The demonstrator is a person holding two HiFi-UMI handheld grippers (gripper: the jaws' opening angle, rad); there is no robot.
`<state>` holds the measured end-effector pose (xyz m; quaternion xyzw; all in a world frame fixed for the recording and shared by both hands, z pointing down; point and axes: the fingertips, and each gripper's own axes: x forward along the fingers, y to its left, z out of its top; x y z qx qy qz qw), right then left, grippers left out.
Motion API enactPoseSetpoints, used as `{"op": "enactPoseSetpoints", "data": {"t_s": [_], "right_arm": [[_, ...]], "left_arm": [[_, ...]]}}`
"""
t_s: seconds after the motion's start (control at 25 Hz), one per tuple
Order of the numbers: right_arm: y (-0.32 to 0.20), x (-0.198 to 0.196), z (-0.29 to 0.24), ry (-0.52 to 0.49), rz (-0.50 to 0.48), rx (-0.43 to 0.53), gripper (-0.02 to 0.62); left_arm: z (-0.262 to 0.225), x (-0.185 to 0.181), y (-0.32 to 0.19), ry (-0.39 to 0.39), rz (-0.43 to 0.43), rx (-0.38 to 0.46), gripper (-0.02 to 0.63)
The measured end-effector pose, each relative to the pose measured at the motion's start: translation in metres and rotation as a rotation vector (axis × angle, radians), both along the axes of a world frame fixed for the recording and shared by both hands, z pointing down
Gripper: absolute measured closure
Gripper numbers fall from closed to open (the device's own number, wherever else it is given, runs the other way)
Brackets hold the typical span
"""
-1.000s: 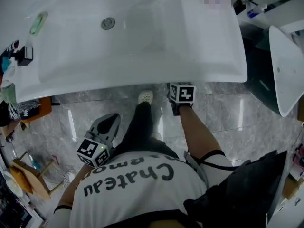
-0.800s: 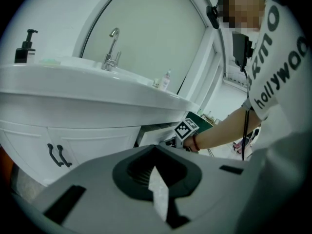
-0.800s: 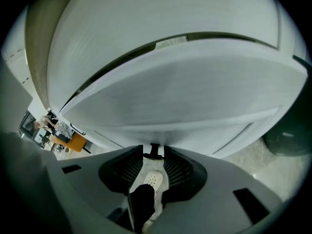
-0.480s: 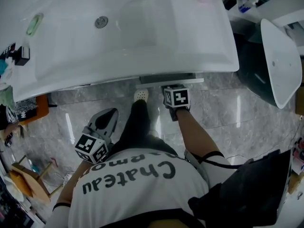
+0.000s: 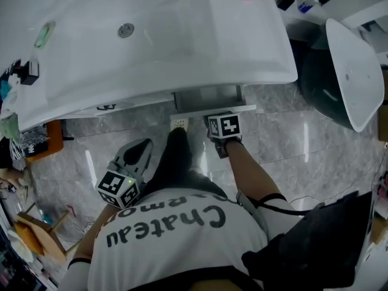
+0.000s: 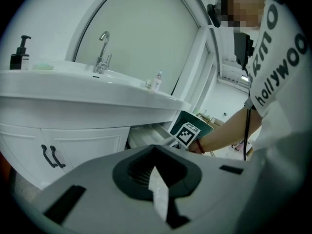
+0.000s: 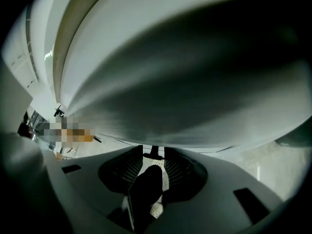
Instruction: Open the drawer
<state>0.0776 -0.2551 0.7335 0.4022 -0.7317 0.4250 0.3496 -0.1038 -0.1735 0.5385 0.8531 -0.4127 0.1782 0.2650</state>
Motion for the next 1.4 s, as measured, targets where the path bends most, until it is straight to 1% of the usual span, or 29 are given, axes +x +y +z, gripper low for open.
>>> {"op": "enactPoseSetpoints", "data": {"t_s": [0.2,0.36,0.52,0.8,1.04,1.2,1.4], "right_arm": [[0.001,0.002,-0.002,-0.024,-0.007,-0.003,0.457],[0.008,0.006,-0.004,-0.006,-0.006,0.02,0.466],[0.011,0.006,-0.004,0.023,-0.036,0.013,0.471],[0.025,0.008,-0.005,0.037,-0.047,0.033,0.472],[0.035,0.008,-0.004,0.063,-0.058,0.029,0.472],[0.04,0.009,-0.004,0.052,-0.046,0.023,0.472],[0.042,0.009,-0.003,0.064,-0.045,0.019,0.472]], "left_arm": [[0.001,0.008,0.01,-0.007,0.015,0.002,0.598],[-0.001,0.007,0.016,-0.014,0.008,0.003,0.598],[-0.002,0.006,0.019,-0.016,0.003,0.005,0.598],[-0.001,0.005,0.026,-0.015,-0.002,0.012,0.598],[0.0,-0.001,0.031,-0.016,-0.012,0.012,0.598],[0.0,0.0,0.033,-0.012,-0.01,0.016,0.598],[-0.001,-0.003,0.035,-0.008,-0.012,0.019,0.598]]}}
